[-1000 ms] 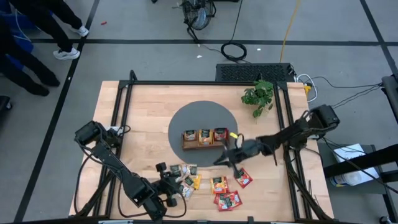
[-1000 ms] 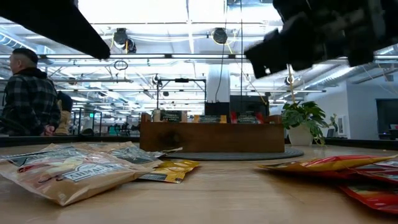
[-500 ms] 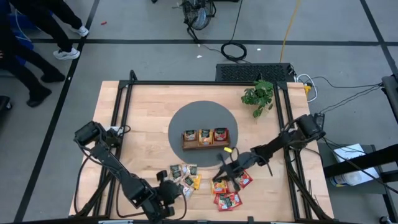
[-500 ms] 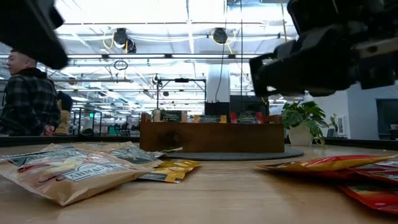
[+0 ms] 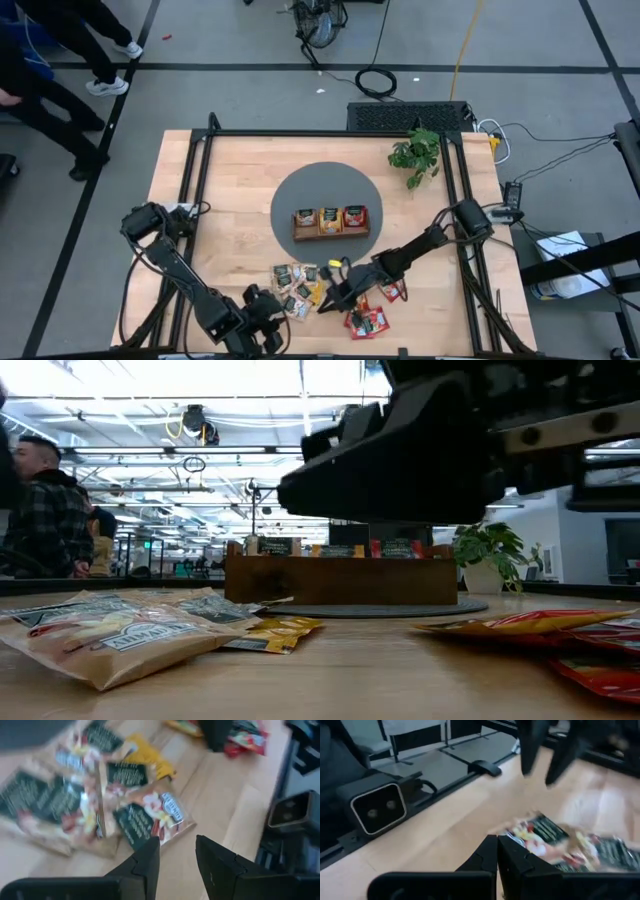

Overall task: Pick & Place Tea
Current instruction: Put the brown tea bag into the left slot of the wooden organizer

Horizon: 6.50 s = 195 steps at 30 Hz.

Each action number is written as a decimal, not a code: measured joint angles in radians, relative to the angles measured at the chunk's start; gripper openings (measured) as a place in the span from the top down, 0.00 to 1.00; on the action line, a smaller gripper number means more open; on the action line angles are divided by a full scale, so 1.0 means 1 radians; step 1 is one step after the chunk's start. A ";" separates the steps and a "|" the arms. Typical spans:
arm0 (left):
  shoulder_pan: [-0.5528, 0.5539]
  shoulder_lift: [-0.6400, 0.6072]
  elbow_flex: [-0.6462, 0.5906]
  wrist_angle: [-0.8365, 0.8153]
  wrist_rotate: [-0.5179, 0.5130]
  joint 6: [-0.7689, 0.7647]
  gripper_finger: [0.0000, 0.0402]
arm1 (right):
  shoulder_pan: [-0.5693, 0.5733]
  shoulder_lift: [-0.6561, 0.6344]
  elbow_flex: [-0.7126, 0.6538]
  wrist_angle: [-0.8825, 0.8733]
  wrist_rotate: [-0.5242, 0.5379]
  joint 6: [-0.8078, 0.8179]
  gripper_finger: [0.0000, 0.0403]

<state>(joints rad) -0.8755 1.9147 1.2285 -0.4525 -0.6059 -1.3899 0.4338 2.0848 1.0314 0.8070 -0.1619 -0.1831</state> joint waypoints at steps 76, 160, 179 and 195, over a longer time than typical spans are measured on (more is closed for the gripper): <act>0.075 0.081 0.089 -0.093 0.093 -0.006 0.99 | -0.021 0.131 0.117 -0.027 0.007 -0.150 1.00; 0.324 0.080 0.462 -0.320 0.028 0.708 1.00 | -0.068 -0.435 -0.307 -0.003 0.236 0.172 0.64; 0.330 0.080 0.461 -0.329 0.029 0.710 1.00 | -0.068 -0.390 -0.276 0.004 0.183 0.131 0.99; 0.311 0.081 0.460 -0.283 0.026 0.754 0.71 | -0.067 -0.390 -0.283 0.041 0.180 0.120 1.00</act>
<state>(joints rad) -0.5650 1.9961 1.6890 -0.7357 -0.5803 -0.6358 0.3664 1.6943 0.7483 0.8480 0.0185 -0.0627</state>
